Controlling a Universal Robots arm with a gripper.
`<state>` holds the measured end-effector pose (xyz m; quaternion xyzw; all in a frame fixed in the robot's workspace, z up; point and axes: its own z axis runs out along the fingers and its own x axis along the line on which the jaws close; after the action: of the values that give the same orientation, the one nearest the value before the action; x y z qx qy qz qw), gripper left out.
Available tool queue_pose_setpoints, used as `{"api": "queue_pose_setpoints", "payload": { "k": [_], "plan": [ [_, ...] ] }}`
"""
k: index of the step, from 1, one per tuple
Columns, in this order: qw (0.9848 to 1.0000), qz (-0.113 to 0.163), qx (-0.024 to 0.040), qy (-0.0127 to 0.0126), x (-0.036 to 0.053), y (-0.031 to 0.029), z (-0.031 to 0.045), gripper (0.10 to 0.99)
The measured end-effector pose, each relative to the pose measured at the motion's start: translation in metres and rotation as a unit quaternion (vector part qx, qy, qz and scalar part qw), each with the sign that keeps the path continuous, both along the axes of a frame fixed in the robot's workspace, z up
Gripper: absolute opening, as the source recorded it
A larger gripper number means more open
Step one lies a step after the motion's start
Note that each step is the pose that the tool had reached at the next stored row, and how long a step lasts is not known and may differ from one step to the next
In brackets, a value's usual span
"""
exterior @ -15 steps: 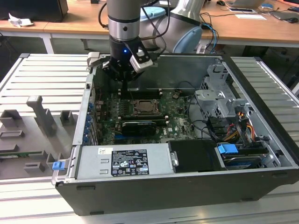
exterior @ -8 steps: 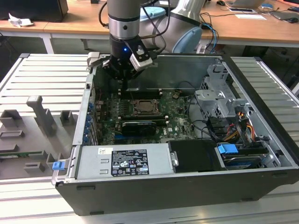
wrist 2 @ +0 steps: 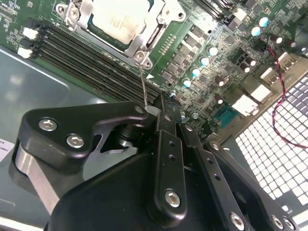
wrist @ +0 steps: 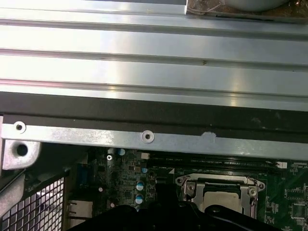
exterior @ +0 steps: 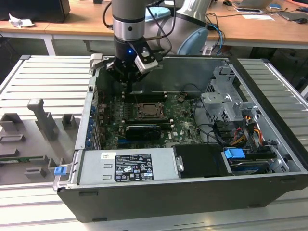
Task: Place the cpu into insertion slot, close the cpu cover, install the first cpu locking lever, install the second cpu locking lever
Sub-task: 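Install the first cpu locking lever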
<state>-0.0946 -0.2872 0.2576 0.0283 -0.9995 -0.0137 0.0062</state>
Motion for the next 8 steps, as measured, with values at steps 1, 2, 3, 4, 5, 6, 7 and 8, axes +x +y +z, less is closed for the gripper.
{"api": "queue_pose_setpoints", "payload": {
  "k": [1,2,3,4,5,6,7,8],
  "plan": [
    [1.0,0.0,-0.0001,0.0001,0.0015,0.0,-0.0001,0.106],
    [1.0,0.0,-0.0001,0.0001,0.003,0.0,-0.0003,0.106],
    [1.0,0.0,0.0,0.0,0.0049,0.0,-0.0007,0.106],
    [1.0,0.0,-0.0001,0.0001,0.0059,0.0,-0.0009,0.106],
    [1.0,0.0,-0.0001,0.0001,0.0071,0.0,-0.0011,0.106],
    [1.0,0.0,0.0,0.0,0.0081,-0.0001,-0.0014,0.106],
    [1.0,0.0,0.0,0.0,0.0088,0.0,-0.0017,0.106],
    [1.0,0.0,-0.0001,0.0,0.0098,0.0,-0.002,0.106]
  ]
}}
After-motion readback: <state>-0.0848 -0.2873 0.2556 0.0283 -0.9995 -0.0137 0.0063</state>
